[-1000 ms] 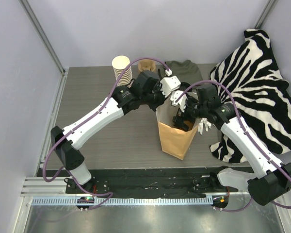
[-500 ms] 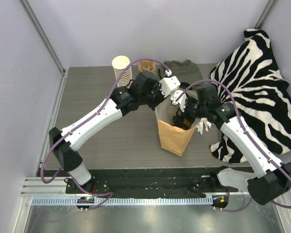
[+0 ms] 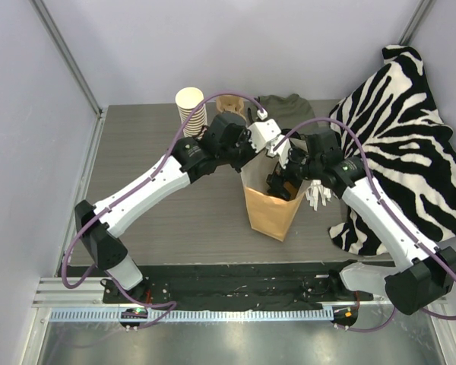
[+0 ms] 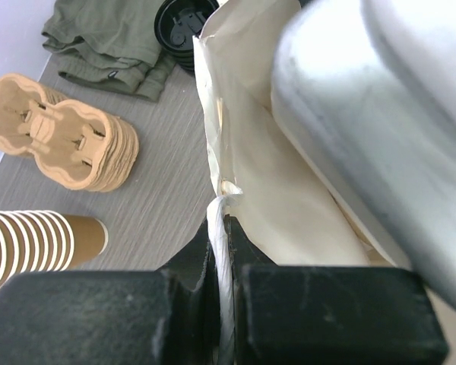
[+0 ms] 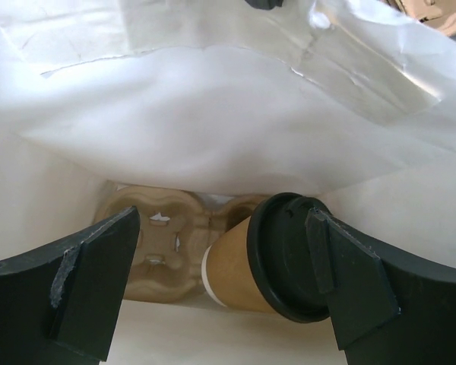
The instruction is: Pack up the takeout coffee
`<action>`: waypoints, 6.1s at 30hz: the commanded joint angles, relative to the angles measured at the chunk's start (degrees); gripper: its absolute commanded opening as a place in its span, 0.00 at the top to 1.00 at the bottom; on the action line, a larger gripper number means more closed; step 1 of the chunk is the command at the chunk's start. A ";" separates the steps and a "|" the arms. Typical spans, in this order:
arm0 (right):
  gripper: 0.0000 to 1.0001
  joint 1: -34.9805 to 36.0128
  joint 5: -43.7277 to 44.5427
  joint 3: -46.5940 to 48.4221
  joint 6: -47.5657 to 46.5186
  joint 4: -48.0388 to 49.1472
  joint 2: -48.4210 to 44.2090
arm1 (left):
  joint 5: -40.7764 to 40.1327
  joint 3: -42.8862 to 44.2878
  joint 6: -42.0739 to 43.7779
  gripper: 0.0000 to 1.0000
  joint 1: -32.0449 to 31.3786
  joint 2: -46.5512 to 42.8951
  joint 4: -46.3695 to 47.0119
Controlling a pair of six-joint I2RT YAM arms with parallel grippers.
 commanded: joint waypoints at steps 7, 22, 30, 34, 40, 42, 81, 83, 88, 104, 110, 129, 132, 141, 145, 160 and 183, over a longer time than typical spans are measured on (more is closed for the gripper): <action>0.00 -0.15 -1.12 -3.59 3.77 7.86 -4.81 | -2.71 -0.90 0.58 1.00 -0.21 -2.55 2.02; 0.00 -1.12 -0.33 -7.98 12.03 18.06 -8.76 | -3.59 -1.08 0.31 1.00 0.67 -2.63 1.49; 0.00 -1.20 -1.47 -10.09 16.16 23.23 -10.78 | -4.91 -1.86 0.05 1.00 0.67 -2.81 2.01; 0.00 -1.20 -1.03 -12.55 18.89 27.11 -12.27 | -5.70 -2.30 -0.13 1.00 0.67 -2.90 2.28; 0.00 -1.29 -0.16 -16.76 20.91 33.26 -15.35 | -7.02 -4.32 -0.13 1.00 0.67 -3.86 4.03; 0.00 -1.20 0.19 -19.04 21.70 36.77 -16.40 | -7.81 -4.94 -0.04 1.00 0.67 -4.48 5.18; 0.03 -1.29 -6.99 -10.63 16.79 22.64 -9.73 | -11.24 -10.30 4.62 1.00 -3.55 -6.33 11.16; 0.02 -1.20 -8.59 -10.53 16.96 22.81 -9.99 | -11.15 -9.95 4.01 1.00 -3.64 -6.06 11.16; 0.00 -1.20 -9.82 -14.47 22.22 30.70 -11.75 | -11.42 -9.34 2.25 1.00 -2.94 -5.62 10.28; 0.00 -1.29 -5.43 -10.63 26.28 36.29 -11.49 | -12.47 -9.60 3.56 1.00 -2.32 -5.97 10.01; 0.01 -1.20 -4.29 -6.06 22.85 30.11 -11.14 | -12.73 -9.60 4.44 1.00 -2.32 -5.89 10.63; 0.30 -4.53 4.85 3.88 15.74 18.07 -3.14 | -12.12 -10.30 7.16 1.00 -2.41 -7.64 12.91; 0.28 -8.30 1.35 5.89 13.63 14.83 -1.56 | -11.07 -11.27 7.95 1.00 -2.41 -8.52 13.18; 0.11 -9.99 -12.46 13.28 5.89 3.40 1.78 | -7.03 -13.29 11.82 1.00 -2.32 -9.49 14.06; 0.21 -9.90 -12.28 16.44 2.64 -2.40 5.64 | -3.95 -15.04 15.24 1.00 -1.88 -11.07 14.40; 0.83 -9.82 -12.46 20.93 3.06 -10.07 12.42 | -0.34 -12.51 16.75 0.95 0.84 -8.79 14.59; 0.99 -8.32 12.67 6.70 37.07 12.88 2.49 | 15.91 -3.36 -9.09 0.40 8.93 -16.43 -0.88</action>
